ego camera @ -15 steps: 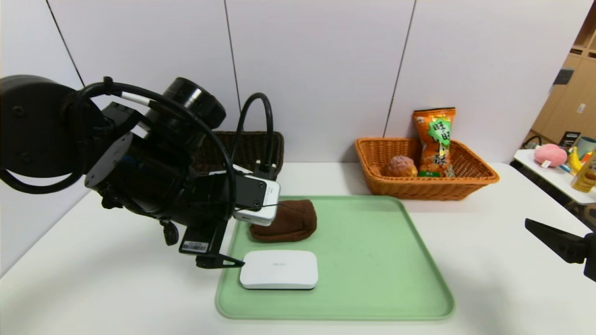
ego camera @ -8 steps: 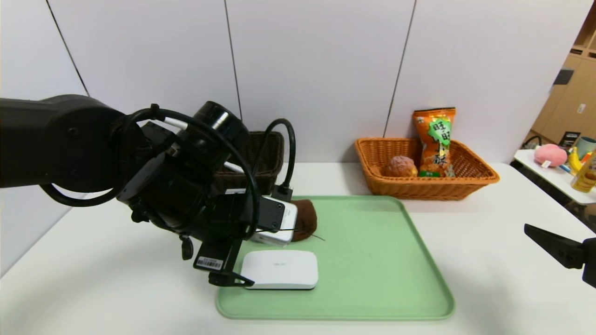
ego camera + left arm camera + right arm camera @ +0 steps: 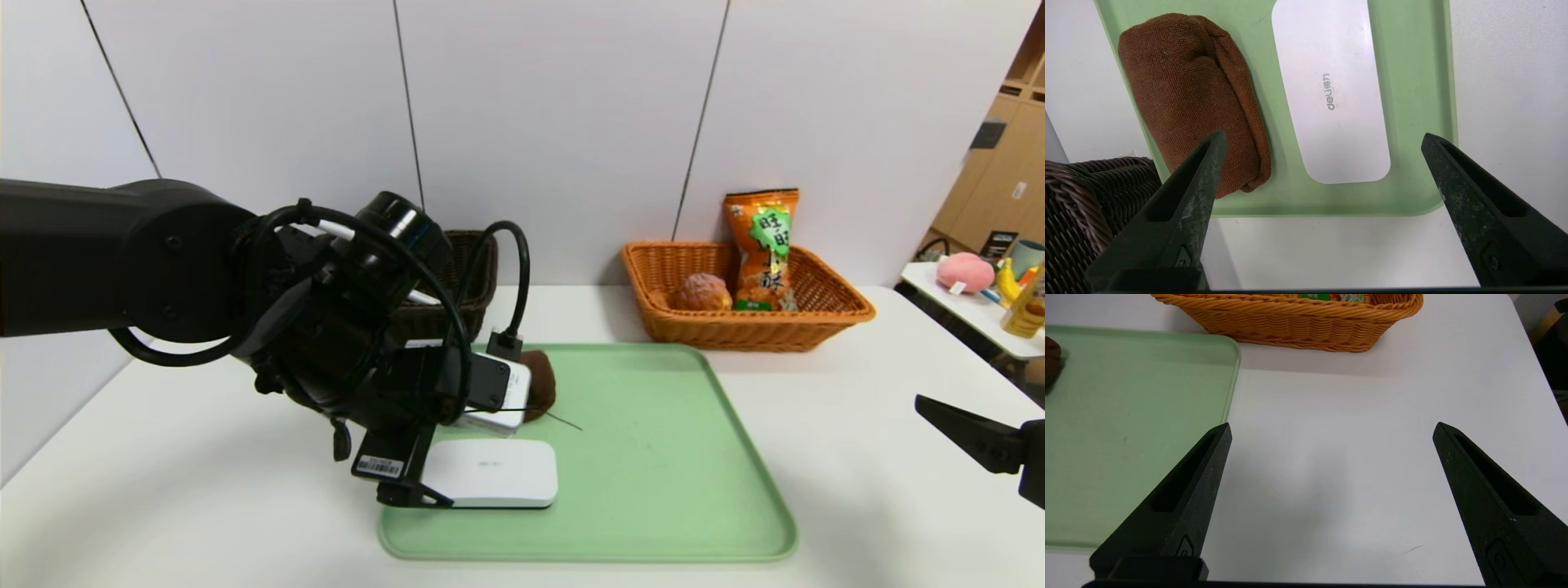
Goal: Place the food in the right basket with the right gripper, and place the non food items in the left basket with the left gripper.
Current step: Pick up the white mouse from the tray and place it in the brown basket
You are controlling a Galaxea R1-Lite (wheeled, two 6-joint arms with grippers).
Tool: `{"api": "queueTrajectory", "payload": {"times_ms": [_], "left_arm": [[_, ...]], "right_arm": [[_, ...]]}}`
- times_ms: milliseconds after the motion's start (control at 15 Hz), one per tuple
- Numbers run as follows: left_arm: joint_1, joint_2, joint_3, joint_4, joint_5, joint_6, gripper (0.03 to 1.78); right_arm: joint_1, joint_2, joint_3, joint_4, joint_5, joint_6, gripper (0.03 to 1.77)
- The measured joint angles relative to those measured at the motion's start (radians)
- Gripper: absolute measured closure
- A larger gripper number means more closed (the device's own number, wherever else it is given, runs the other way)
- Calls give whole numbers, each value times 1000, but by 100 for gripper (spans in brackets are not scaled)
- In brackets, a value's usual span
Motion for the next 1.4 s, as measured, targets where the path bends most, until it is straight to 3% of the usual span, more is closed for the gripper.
{"api": "queueTrajectory", "payload": {"times_ms": [400,667,1400], "left_arm": [[0,49,-40,-5,0,-18,12],[-24,111,-46,-74,0,-68,12],[-49,117,41,-76,0,-98,12]], "right_arm": [[0,-15,4,-1,9,1,10],[0,-20,5,-2,20,0,10],[0,-51,12,3,21,1,10]]}}
